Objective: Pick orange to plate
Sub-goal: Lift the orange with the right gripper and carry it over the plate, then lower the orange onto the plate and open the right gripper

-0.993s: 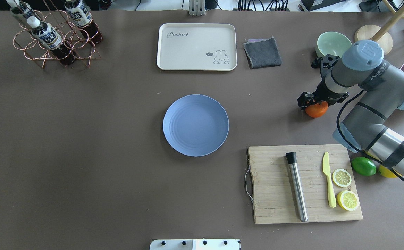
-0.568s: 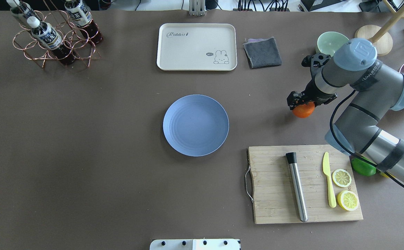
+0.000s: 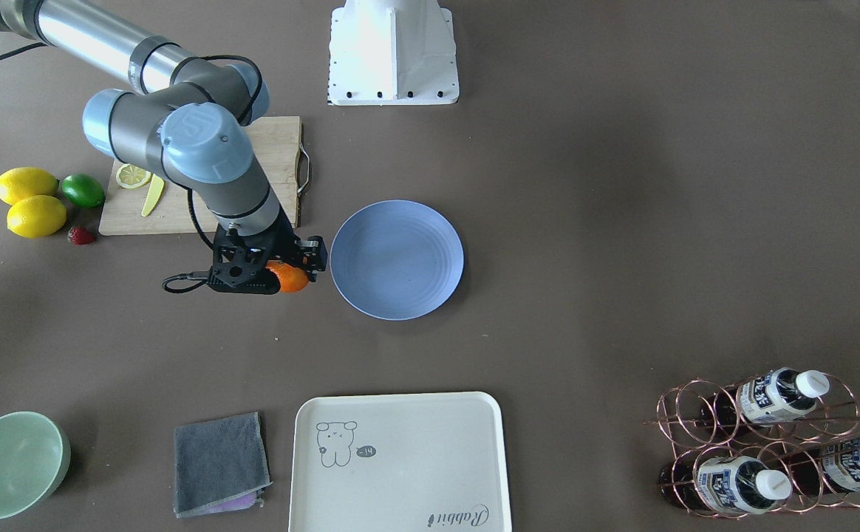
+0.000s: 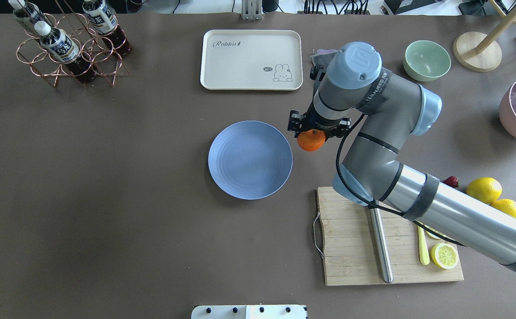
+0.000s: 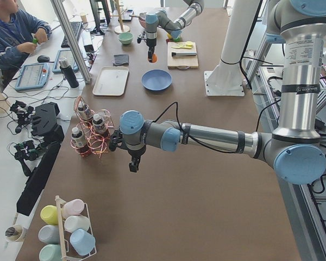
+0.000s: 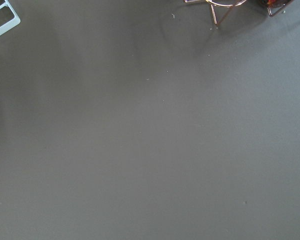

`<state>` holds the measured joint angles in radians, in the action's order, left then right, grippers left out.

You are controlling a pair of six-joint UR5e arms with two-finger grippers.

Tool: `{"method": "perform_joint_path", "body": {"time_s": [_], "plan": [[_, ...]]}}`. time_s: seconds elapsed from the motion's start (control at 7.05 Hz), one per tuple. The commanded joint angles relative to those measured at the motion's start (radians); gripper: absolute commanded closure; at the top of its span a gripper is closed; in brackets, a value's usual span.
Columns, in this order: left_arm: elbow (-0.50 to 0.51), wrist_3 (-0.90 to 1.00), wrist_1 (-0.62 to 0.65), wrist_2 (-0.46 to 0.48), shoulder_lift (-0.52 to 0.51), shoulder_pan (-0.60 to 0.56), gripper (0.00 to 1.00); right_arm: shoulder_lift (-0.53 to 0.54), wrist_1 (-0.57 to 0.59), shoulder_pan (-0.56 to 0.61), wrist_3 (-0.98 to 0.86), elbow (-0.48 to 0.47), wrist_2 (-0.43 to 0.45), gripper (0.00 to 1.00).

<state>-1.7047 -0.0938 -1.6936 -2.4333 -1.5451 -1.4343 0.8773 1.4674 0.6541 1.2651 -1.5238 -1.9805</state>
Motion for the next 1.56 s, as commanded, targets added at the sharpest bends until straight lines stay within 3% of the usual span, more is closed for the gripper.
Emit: {"method": "perform_joint_path", "body": {"time_s": [0.0, 0.99, 1.14, 1.28, 1.42], "plan": [[0.002, -0.001, 0.002, -0.044, 0.031, 0.000, 0.02, -0.159, 0.025, -0.094, 0.130, 0.123, 0.089, 1.00], [-0.003, 0.006, -0.017, -0.036, 0.108, -0.044, 0.02, -0.184, -0.004, -0.174, 0.142, 0.183, 0.167, 1.00], [-0.001, 0.006, -0.017, -0.036, 0.109, -0.048, 0.02, -0.184, -0.031, -0.174, 0.140, 0.185, 0.167, 0.62], [0.006, 0.006, -0.015, -0.032, 0.111, -0.048, 0.02, -0.184, -0.033, -0.172, 0.129, 0.185, 0.167, 0.01], [0.017, 0.008, -0.014, -0.033, 0.126, -0.049, 0.02, -0.184, -0.033, -0.157, 0.102, 0.176, 0.163, 0.00]]}}
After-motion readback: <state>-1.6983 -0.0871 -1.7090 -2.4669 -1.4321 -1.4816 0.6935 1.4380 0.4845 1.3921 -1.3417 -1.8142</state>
